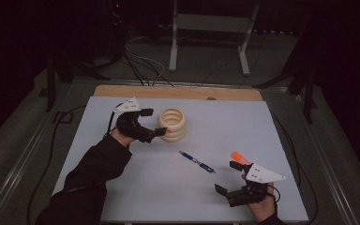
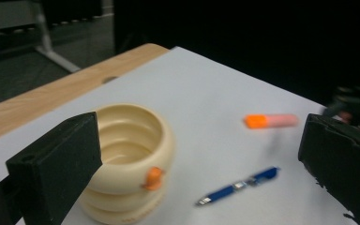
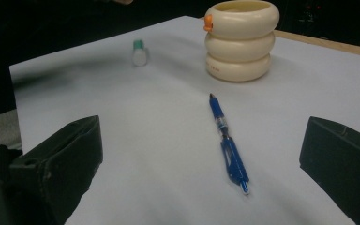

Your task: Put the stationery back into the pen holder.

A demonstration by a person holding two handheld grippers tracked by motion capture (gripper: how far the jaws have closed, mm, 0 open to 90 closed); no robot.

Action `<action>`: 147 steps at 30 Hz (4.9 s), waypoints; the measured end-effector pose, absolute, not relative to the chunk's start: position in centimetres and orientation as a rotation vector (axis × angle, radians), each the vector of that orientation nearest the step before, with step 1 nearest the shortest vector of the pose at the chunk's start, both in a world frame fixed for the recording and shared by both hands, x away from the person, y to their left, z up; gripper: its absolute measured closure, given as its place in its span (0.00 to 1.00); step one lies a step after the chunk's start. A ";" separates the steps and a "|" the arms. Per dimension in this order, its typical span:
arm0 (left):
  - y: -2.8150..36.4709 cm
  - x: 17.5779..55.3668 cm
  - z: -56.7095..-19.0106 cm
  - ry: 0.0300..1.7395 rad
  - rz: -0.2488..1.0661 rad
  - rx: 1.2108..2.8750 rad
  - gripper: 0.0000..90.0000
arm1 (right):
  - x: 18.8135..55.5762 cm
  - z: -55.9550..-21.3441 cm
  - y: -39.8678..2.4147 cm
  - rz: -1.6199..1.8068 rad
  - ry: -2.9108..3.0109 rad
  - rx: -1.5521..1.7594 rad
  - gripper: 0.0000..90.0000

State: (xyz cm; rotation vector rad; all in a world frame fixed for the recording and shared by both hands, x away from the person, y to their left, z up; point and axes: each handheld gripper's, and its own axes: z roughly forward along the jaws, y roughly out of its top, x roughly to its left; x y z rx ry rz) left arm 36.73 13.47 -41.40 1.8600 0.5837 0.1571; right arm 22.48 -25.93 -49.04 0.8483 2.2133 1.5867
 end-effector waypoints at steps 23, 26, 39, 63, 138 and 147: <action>14.7 31.1 -42.8 0.523 0.121 1.783 0.00 | 25.5 -44.2 -25.0 1.646 2.226 0.797 0.00; 14.7 30.8 -43.0 0.516 0.118 1.773 0.00 | 26.0 -44.2 -24.5 1.623 2.249 0.783 0.00; 15.0 29.3 -45.1 0.524 0.126 1.774 0.00 | 28.7 -45.6 -21.6 1.514 2.359 0.890 0.00; 14.7 28.4 -47.2 0.543 0.140 1.790 0.00 | 31.1 -48.5 -19.3 1.289 2.501 0.913 0.31; 14.7 28.7 -47.0 0.596 0.104 1.767 0.00 | 30.9 -48.9 -18.1 1.088 2.586 1.020 0.89; 14.3 28.6 -46.8 0.605 0.107 1.760 0.00 | 30.1 -48.0 -18.5 1.208 2.531 1.055 0.89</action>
